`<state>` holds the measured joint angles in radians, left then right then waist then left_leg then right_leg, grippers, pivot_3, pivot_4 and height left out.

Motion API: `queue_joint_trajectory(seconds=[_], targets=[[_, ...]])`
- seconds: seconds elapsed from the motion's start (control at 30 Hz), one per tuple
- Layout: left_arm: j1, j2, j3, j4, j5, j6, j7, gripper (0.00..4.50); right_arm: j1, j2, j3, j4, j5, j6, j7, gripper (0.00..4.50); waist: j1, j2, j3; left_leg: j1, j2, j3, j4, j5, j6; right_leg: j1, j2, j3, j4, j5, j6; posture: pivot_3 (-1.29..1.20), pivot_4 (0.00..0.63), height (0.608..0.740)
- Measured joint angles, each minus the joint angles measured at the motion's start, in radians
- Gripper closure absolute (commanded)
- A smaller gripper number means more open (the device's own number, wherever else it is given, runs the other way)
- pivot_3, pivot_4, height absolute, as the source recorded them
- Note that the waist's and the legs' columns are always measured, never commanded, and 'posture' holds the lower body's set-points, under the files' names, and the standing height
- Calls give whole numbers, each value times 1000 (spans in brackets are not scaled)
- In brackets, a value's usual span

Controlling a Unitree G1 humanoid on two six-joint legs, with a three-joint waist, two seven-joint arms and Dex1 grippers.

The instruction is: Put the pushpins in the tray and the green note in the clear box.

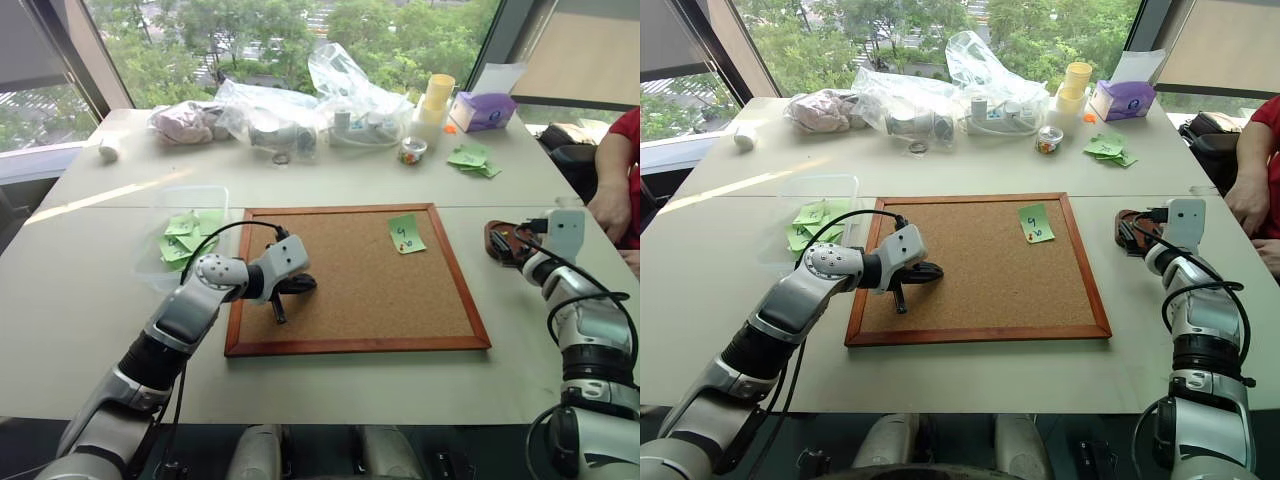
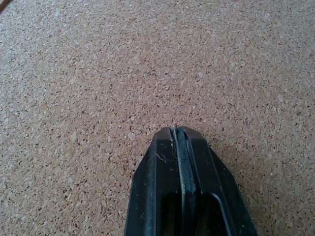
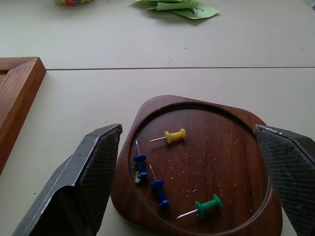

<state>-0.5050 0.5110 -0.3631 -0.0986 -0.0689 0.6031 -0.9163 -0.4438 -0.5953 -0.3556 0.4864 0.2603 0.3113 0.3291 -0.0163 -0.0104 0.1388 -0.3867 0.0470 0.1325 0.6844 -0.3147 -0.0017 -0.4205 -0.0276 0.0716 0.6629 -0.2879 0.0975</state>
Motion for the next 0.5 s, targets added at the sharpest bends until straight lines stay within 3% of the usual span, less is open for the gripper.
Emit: queue_joint_trajectory(seconds=[0.3,0.43,0.5], targets=[[0,-1,0,0,1,0,0,4500,-86,12,-143,-3,145,56,-45,85,0,0,0,0,0,0,0,0,0,0,0,0,0,0,0,0,150,738],[-2,0,-1,1,1,0,-2,4500,-56,11,-98,-60,144,76,7,85,-1,0,0,0,0,0,0,0,0,0,0,0,0,0,0,0,150,738],[-1,5,0,1,1,-1,-4,4500,22,-2,22,-229,136,94,115,85,-2,1,0,0,1,-1,0,0,0,0,1,0,0,0,0,0,150,738]])
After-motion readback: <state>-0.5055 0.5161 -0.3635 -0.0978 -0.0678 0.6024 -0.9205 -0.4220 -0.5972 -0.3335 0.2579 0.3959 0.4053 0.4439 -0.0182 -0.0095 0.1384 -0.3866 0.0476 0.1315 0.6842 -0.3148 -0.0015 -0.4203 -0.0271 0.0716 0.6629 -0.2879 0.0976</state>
